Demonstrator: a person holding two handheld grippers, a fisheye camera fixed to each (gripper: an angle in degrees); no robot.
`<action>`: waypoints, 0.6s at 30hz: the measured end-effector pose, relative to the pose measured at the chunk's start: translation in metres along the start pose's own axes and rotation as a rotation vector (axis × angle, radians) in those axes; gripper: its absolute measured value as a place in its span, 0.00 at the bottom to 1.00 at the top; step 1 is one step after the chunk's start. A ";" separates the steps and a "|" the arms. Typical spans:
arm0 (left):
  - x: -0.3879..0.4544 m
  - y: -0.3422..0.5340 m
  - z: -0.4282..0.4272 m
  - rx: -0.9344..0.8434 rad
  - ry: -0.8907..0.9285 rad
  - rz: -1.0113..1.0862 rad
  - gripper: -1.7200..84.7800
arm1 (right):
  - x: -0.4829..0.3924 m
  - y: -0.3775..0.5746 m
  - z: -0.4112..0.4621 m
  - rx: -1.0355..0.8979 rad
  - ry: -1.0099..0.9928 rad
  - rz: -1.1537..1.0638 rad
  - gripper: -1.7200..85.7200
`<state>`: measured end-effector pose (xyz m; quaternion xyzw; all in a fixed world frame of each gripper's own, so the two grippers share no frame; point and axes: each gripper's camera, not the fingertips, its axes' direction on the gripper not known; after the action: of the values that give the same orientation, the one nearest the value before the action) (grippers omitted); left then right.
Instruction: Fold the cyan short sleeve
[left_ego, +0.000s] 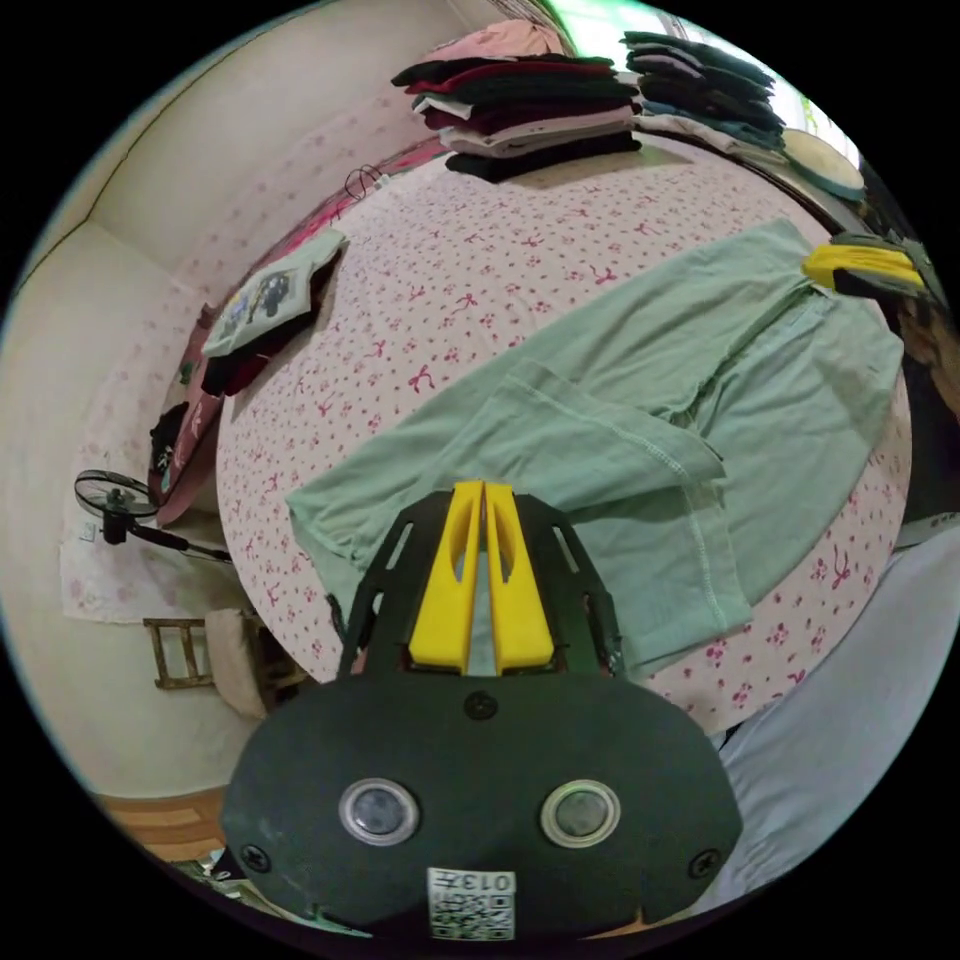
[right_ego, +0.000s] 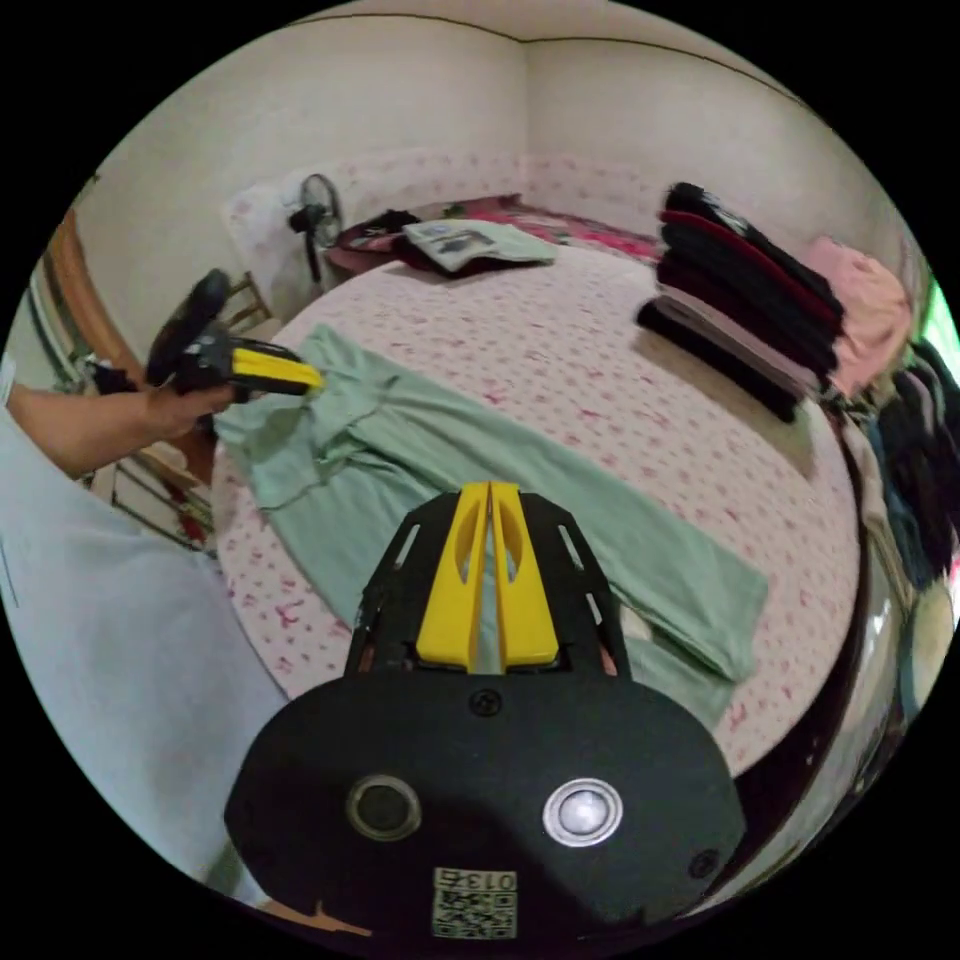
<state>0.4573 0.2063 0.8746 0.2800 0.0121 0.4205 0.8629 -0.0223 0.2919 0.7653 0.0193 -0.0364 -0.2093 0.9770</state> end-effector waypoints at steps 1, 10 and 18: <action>-0.004 0.005 0.002 0.016 0.010 -0.010 0.02 | -0.017 -0.018 0.012 -0.016 -0.024 -0.071 0.02; -0.029 0.032 0.016 0.059 0.083 0.001 0.02 | -0.059 -0.101 0.099 -0.255 -0.014 -0.270 0.02; -0.111 0.128 0.003 0.145 0.139 -0.233 0.06 | -0.023 -0.150 0.089 -0.175 -0.069 -0.218 0.03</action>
<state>0.2944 0.1867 0.9161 0.3085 0.1348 0.3338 0.8805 -0.1113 0.1630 0.8442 -0.0691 -0.0492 -0.3172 0.9446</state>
